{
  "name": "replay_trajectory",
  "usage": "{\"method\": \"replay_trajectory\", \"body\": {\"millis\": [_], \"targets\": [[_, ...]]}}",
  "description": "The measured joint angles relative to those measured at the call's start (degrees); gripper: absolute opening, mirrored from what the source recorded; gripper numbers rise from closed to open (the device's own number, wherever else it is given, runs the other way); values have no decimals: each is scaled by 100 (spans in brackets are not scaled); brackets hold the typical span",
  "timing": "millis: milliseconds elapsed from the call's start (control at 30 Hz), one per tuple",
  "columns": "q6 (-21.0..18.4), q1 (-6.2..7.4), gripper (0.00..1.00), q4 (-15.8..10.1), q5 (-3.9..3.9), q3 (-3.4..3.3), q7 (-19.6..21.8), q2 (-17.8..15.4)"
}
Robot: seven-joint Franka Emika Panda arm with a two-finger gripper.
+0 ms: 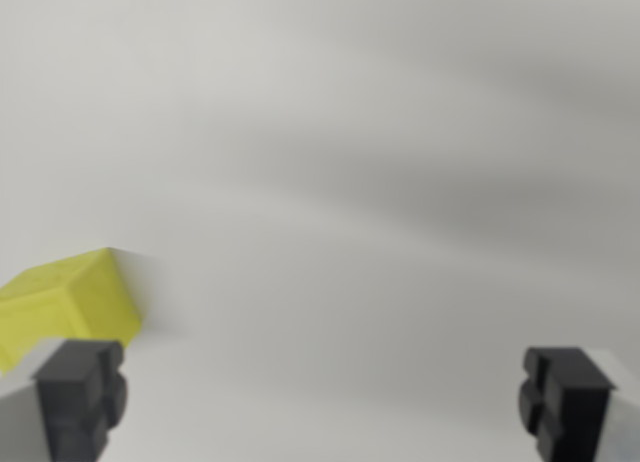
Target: Pick yellow cube
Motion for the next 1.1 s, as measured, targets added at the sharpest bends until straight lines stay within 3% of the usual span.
{"method": "replay_trajectory", "body": {"millis": [1100], "targets": [[1131, 759, 100, -839, 44, 1, 45, 220]]}}
